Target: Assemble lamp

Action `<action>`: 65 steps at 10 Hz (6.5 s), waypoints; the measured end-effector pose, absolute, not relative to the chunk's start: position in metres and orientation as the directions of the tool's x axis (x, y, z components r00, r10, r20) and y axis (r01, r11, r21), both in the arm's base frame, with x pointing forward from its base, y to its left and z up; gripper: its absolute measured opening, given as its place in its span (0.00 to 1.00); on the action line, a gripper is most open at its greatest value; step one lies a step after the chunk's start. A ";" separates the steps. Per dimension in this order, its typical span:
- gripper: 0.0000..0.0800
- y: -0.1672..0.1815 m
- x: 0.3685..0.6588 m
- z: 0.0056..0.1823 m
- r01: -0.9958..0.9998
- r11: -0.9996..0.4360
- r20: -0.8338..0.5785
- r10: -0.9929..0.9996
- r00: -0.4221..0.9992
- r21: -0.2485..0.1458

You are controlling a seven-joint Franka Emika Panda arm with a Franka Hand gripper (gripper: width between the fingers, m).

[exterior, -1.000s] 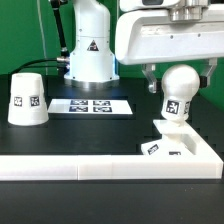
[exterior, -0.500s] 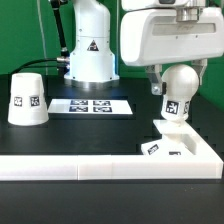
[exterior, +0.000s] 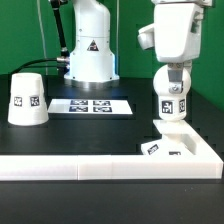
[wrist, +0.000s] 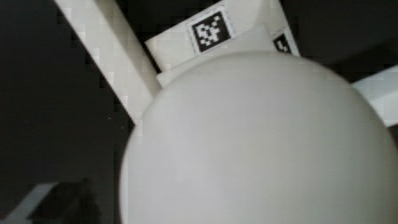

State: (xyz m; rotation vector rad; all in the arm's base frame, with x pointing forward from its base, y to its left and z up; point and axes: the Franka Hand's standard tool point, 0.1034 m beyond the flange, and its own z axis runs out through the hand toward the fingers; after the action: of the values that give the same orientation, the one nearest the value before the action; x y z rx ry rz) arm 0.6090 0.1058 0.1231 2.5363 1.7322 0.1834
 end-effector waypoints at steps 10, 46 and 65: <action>0.72 0.096 0.603 0.116 0.988 -0.070 -0.005 0.997 0.072 0.135; 0.87 0.106 0.609 0.115 -0.349 -0.933 0.071 -0.356 0.932 -0.092; 0.87 0.100 0.610 0.119 0.969 -0.177 0.008 0.984 0.178 0.174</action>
Offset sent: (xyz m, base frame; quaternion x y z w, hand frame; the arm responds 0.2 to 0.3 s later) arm -0.0120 -0.0002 0.0002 -0.0058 0.0085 -0.1344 0.9909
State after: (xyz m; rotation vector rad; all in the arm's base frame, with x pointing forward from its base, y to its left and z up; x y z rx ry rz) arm 0.6103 0.0995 0.1192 2.3090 1.9272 0.1776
